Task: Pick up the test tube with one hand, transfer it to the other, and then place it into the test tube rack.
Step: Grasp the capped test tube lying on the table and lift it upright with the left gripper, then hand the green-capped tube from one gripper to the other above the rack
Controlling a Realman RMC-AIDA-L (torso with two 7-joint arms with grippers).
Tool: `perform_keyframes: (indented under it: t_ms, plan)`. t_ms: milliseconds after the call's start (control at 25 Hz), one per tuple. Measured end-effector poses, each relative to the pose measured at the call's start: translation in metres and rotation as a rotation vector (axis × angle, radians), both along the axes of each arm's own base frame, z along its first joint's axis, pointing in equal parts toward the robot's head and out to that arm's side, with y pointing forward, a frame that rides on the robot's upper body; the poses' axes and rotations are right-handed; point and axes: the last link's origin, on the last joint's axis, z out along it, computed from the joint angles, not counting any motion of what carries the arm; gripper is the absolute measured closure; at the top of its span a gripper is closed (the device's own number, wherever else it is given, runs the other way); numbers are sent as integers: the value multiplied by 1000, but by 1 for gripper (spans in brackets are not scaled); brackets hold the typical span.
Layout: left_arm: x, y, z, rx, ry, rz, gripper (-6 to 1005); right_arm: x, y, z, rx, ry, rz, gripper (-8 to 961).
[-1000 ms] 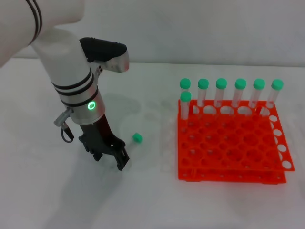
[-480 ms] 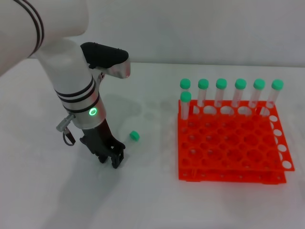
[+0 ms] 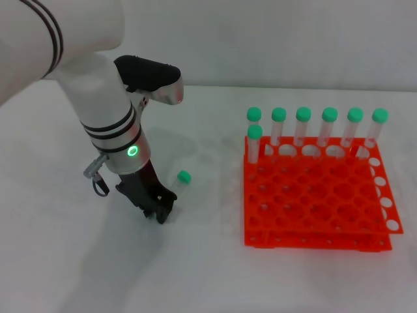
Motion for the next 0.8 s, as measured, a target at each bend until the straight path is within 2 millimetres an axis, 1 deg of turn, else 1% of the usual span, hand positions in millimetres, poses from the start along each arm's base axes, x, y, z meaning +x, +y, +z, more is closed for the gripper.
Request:
perform_keyframes:
  t_ms: [160, 360, 560, 640, 680, 800]
  plan:
    - [2, 4, 1, 18, -6, -11, 798, 0, 0, 1, 1, -1, 0, 111]
    - [13, 20, 7, 85, -49, -61, 802, 2, -2, 3, 11, 2, -7, 112]
    - [22, 31, 13, 132, -136, -104, 799, 3, -4, 3, 11, 6, -7, 112]
    - [26, 42, 21, 198, -215, -146, 798, 3, -5, 3, 11, 9, -8, 112]
    - [26, 42, 21, 198, -215, -146, 798, 4, -5, 3, 11, 10, -8, 112]
    - [29, 55, 33, 302, -330, -199, 796, 4, -5, 3, 10, 12, -8, 112]
